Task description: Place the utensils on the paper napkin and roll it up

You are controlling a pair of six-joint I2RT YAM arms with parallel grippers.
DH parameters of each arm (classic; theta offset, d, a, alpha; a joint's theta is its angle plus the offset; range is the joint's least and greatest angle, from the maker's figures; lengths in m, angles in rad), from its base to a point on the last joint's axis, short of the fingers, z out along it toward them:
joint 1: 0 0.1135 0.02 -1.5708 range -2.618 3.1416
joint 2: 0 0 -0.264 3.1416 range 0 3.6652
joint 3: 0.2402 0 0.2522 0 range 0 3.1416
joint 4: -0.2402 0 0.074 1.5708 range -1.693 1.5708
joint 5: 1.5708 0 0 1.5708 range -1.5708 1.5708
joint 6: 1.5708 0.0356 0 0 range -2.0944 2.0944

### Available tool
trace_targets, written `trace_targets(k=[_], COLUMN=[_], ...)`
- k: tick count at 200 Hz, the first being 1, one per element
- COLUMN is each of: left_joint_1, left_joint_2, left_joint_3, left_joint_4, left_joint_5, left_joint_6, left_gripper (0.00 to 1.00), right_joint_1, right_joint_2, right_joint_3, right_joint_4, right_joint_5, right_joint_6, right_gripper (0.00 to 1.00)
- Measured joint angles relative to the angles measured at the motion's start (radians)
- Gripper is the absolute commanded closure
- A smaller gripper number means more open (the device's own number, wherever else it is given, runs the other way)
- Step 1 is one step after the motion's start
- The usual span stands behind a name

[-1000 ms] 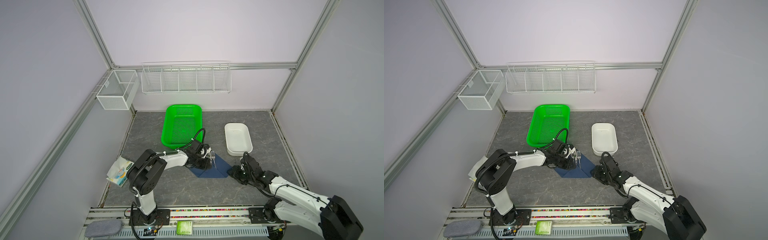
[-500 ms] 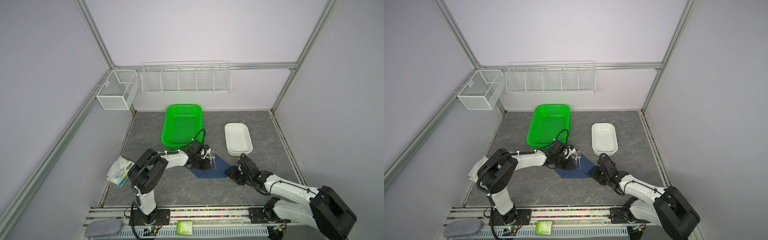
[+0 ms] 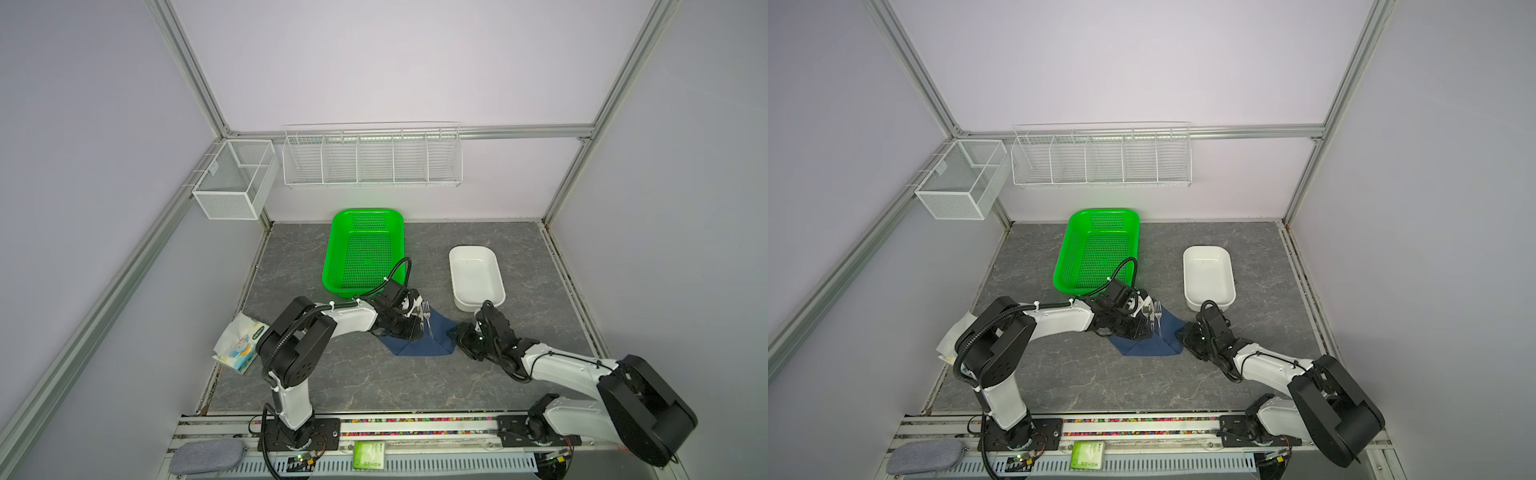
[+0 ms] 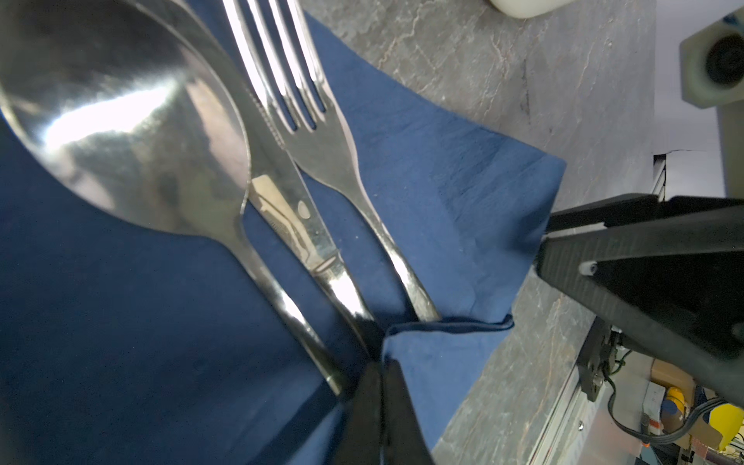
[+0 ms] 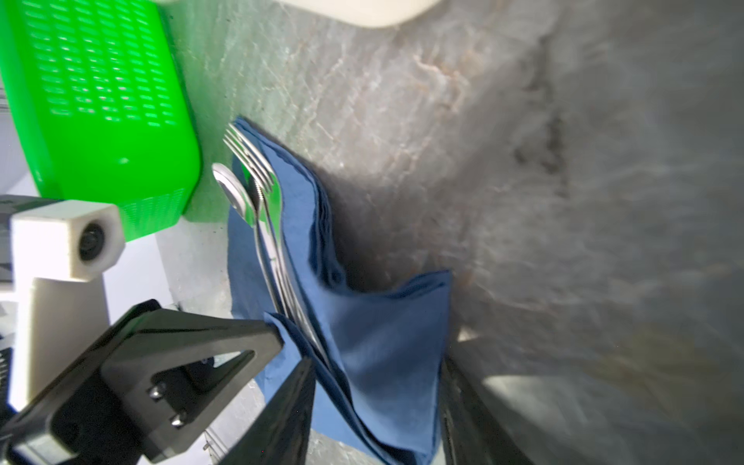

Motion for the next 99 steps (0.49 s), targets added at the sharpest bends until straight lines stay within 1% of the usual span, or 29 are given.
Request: trace_targets(k=[29, 62, 77, 99], left_joint_1=[0.000, 0.000, 0.000, 0.000], left_joint_2=[0.000, 0.000, 0.000, 0.000], left_joint_3=[0.000, 0.000, 0.000, 0.000], left_joint_4=[0.000, 0.000, 0.000, 0.000], left_joint_5=[0.000, 0.000, 0.000, 0.000], left_joint_6=[0.001, 0.006, 0.006, 0.007], left_gripper=[1.00, 1.00, 1.00, 1.00], right_joint_1=[0.000, 0.000, 0.000, -0.006], right_joint_2=[0.017, 0.017, 0.017, 0.017], right_joint_3=[-0.002, -0.009, -0.008, -0.005], right_joint_4=[0.043, 0.085, 0.098, 0.098], right_joint_5=[-0.011, -0.054, -0.072, -0.078], right_joint_6=[-0.003, -0.032, -0.055, -0.097], right_gripper=[0.46, 0.41, 0.36, 0.33])
